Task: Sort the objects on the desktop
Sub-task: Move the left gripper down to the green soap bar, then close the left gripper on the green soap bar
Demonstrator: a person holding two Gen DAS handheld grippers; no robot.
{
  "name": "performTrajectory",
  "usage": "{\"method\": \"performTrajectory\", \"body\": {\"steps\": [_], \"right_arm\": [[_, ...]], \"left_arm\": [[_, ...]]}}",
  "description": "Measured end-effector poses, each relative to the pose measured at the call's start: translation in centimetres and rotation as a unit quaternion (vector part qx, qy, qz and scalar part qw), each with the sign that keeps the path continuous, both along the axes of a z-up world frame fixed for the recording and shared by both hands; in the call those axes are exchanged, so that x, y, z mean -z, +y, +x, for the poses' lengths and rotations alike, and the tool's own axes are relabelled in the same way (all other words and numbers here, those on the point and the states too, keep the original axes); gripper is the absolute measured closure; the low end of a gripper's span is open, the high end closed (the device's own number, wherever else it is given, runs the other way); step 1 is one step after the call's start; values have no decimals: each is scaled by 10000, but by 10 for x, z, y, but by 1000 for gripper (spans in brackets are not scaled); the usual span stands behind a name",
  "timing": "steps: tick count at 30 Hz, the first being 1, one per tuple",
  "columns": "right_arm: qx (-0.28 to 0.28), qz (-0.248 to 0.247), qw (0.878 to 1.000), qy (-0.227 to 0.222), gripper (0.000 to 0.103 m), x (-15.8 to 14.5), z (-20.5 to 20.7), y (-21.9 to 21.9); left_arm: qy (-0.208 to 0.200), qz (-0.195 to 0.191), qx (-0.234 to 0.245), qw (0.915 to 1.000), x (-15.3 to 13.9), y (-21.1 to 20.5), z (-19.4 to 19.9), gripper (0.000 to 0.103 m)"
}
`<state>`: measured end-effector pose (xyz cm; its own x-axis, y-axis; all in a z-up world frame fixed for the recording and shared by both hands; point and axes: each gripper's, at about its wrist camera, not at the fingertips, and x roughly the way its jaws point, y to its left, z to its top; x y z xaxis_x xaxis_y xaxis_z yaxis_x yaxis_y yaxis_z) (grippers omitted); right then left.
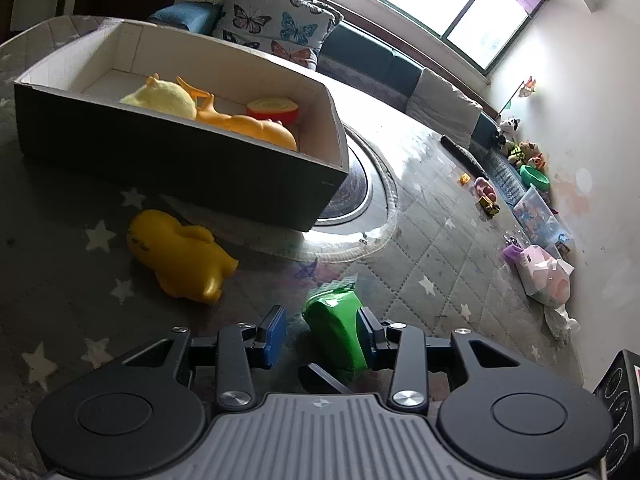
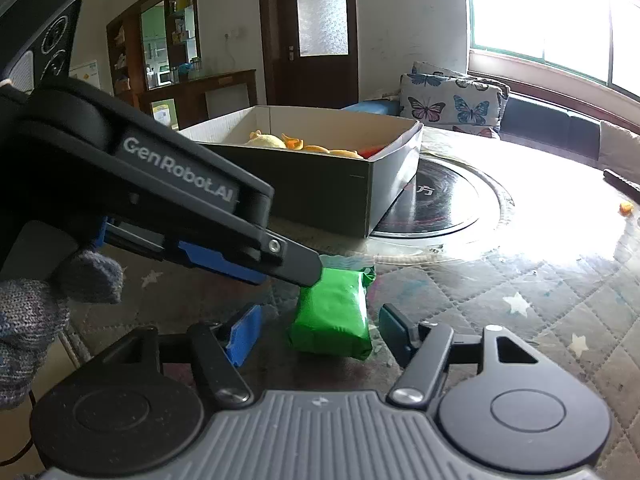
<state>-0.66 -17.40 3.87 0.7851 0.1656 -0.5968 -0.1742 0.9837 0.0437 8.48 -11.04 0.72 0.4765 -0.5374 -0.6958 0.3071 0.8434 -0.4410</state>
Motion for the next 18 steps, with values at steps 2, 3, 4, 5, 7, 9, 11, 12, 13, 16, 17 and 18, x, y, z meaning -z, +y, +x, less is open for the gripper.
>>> {"method": "performTrajectory", "body": {"steps": [2, 3, 4, 5, 7, 9, 11, 12, 13, 16, 17, 18], "right_arm": [[-16, 2, 10000, -2, 44, 0, 0, 0], [-19, 3, 10000, -6, 45, -1, 1, 0], [-16, 6, 10000, -10, 46, -1, 1, 0], [-17, 10, 10000, -6, 49, -1, 1, 0], [-16, 27, 10000, 3, 50, -1, 1, -1], [-5, 17, 10000, -2, 55, 0, -1, 0], [-5, 24, 10000, 1, 57, 0, -1, 0], [-5, 28, 10000, 6, 58, 0, -1, 0], [1, 24, 10000, 9, 58, 1, -2, 0], [32, 37, 10000, 10, 60, 1, -2, -1], [37, 42, 10000, 7, 61, 1, -2, -1], [31, 45, 10000, 1, 61, 0, -3, -1]], "left_arm": [[52, -12, 10, 10000, 2, -2, 1, 62], [78, -18, 15, 10000, 3, -3, 2, 62], [97, -21, 27, 9999, 4, -4, 2, 62], [114, -21, 43, 9999, 5, -5, 2, 62], [134, -36, 74, 9999, 7, -7, 2, 62], [156, -70, 97, 9998, 9, -8, 3, 62], [162, -100, 130, 9997, 10, -9, 4, 64], [166, -123, 149, 9997, 10, -9, 4, 65], [172, -148, 169, 9996, 11, -9, 4, 67], [114, -171, 206, 9996, 9, -9, 4, 68], [64, -179, 201, 9996, 6, -8, 4, 69], [13, -186, 195, 9996, 3, -8, 4, 69]]}}
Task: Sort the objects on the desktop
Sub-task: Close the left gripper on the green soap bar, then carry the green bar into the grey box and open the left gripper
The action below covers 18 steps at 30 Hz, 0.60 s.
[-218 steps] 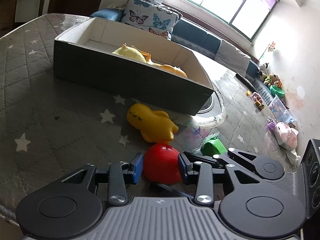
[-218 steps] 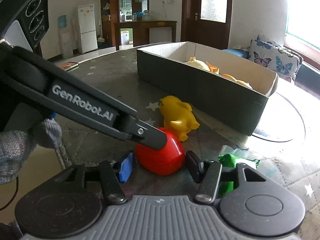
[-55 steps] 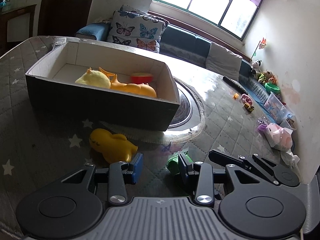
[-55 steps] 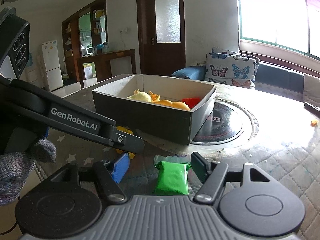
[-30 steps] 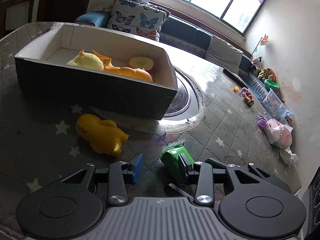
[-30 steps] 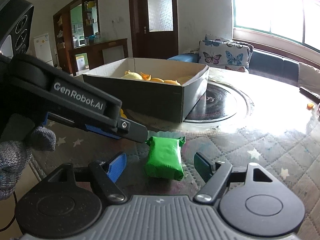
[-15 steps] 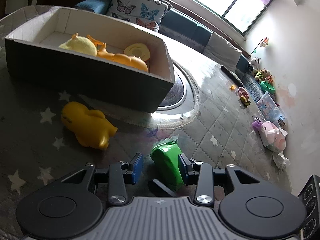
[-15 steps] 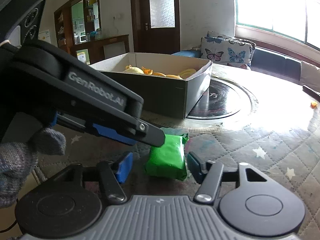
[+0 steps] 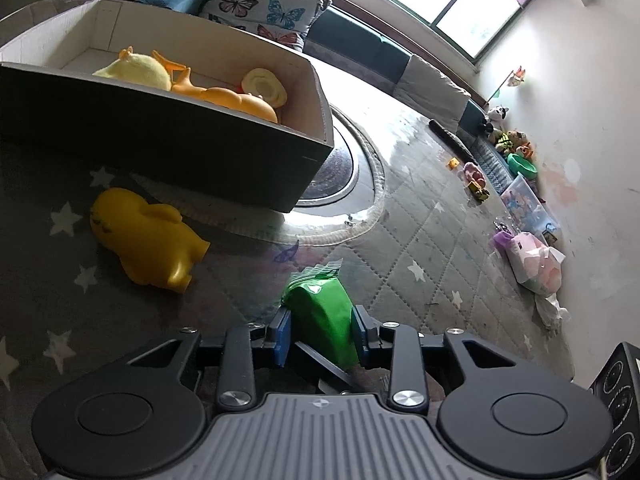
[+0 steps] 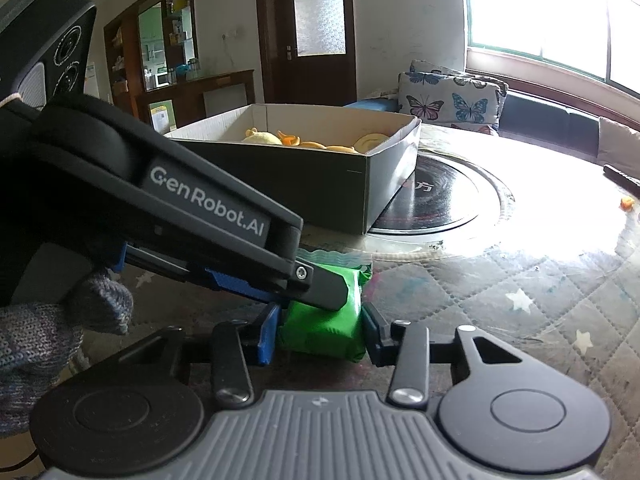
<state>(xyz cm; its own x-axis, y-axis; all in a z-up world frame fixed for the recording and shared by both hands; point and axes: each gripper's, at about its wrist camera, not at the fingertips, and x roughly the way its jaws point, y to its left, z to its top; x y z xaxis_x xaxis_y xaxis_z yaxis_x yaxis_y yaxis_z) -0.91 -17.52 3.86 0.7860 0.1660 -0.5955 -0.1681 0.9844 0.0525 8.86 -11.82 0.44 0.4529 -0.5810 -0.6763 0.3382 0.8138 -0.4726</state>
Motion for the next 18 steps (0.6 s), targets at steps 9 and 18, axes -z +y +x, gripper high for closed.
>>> {"method": "performTrajectory", "body": {"steps": [9, 18], "right_arm": [[-103, -93, 9992, -374, 61, -22, -3, 4], [-235, -336, 9945, -962, 61, -56, 25, 10]], "left_arm": [[-448, -74, -59, 9990, -28, 5, -1, 70], [-705, -147, -211, 9972, -42, 7, 18, 71]]}}
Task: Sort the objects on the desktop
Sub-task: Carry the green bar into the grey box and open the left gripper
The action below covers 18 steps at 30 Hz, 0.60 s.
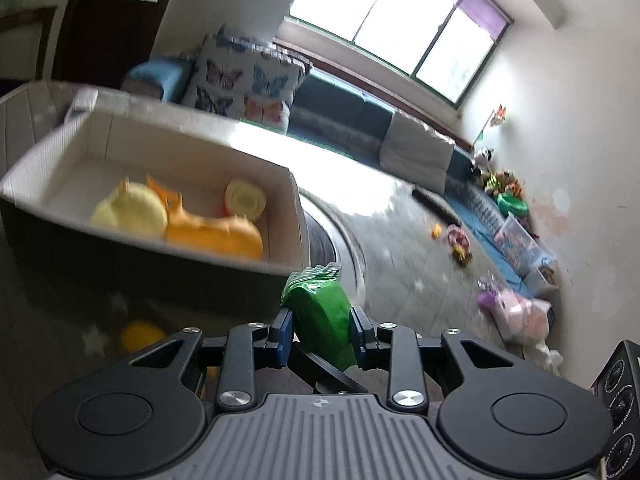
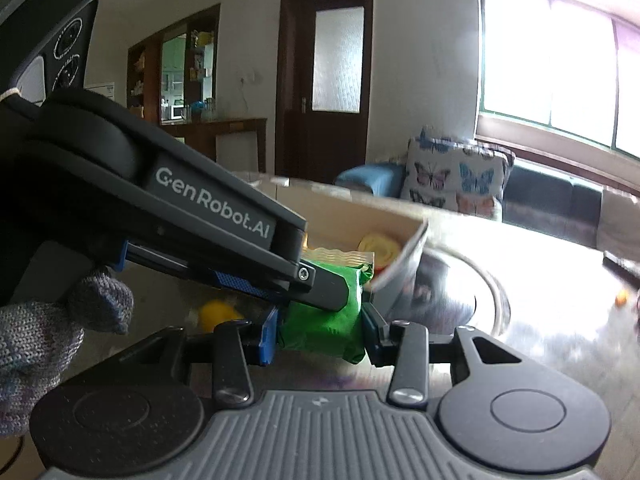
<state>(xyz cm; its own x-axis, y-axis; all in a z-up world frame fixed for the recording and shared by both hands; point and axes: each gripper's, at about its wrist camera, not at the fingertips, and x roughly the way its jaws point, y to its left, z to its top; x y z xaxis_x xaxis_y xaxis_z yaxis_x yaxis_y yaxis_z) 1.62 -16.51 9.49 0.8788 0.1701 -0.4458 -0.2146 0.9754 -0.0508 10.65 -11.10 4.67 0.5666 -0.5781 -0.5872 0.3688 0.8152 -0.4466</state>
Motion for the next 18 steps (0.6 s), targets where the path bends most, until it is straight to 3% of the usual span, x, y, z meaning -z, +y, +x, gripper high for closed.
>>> {"method": "performTrajectory", "body": {"steps": [11, 18], "right_arm": [[-1, -140, 9999, -27, 61, -2, 64, 2], [18, -118, 9999, 44, 60, 8, 73, -2]], "left_arm": [[-100, -107, -283, 9995, -4, 0, 45, 71], [-5, -257, -420, 9988, 0, 4, 62, 70]]}}
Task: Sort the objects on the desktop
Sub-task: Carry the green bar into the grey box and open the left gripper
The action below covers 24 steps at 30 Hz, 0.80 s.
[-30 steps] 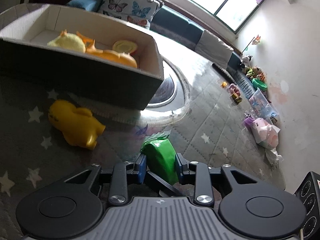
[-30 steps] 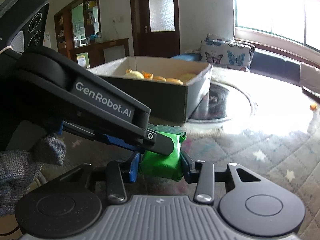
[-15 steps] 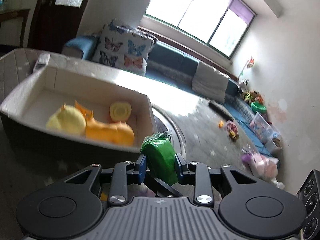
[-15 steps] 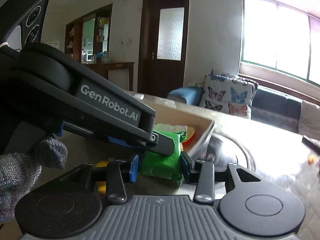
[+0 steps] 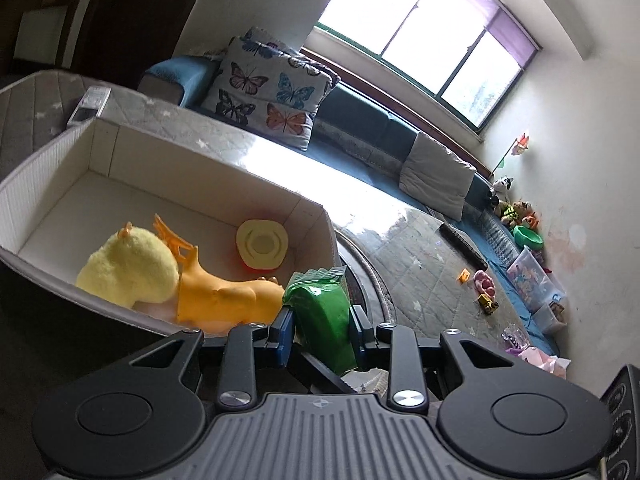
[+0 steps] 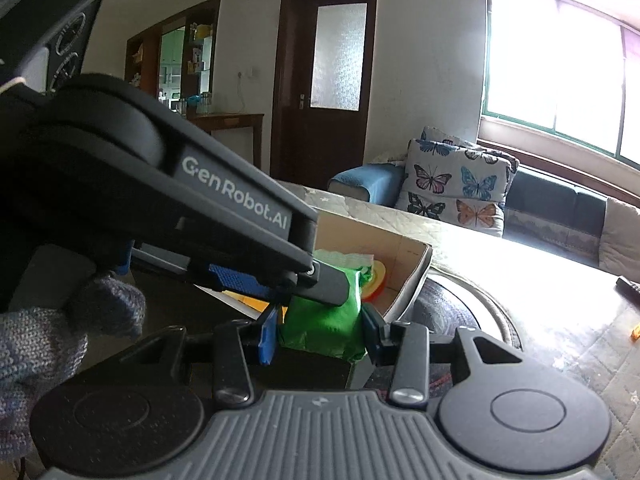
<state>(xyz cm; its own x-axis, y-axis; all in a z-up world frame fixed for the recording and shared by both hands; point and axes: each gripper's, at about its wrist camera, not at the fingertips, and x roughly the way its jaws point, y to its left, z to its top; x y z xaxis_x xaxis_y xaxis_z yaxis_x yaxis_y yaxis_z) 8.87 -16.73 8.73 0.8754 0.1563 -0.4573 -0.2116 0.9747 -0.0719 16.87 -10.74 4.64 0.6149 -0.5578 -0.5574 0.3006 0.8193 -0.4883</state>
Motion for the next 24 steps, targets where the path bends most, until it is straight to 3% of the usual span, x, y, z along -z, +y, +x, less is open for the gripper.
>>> {"method": "performTrajectory", "body": {"steps": [5, 24], "right_arm": [[18, -15, 10000, -94, 52, -1, -6, 2], [17, -17, 9999, -130, 50, -2, -19, 6]], "left_arm": [[-4, -48, -50, 10000, -1, 4, -2, 70], [56, -194, -294, 9994, 0, 32, -27, 70]]}}
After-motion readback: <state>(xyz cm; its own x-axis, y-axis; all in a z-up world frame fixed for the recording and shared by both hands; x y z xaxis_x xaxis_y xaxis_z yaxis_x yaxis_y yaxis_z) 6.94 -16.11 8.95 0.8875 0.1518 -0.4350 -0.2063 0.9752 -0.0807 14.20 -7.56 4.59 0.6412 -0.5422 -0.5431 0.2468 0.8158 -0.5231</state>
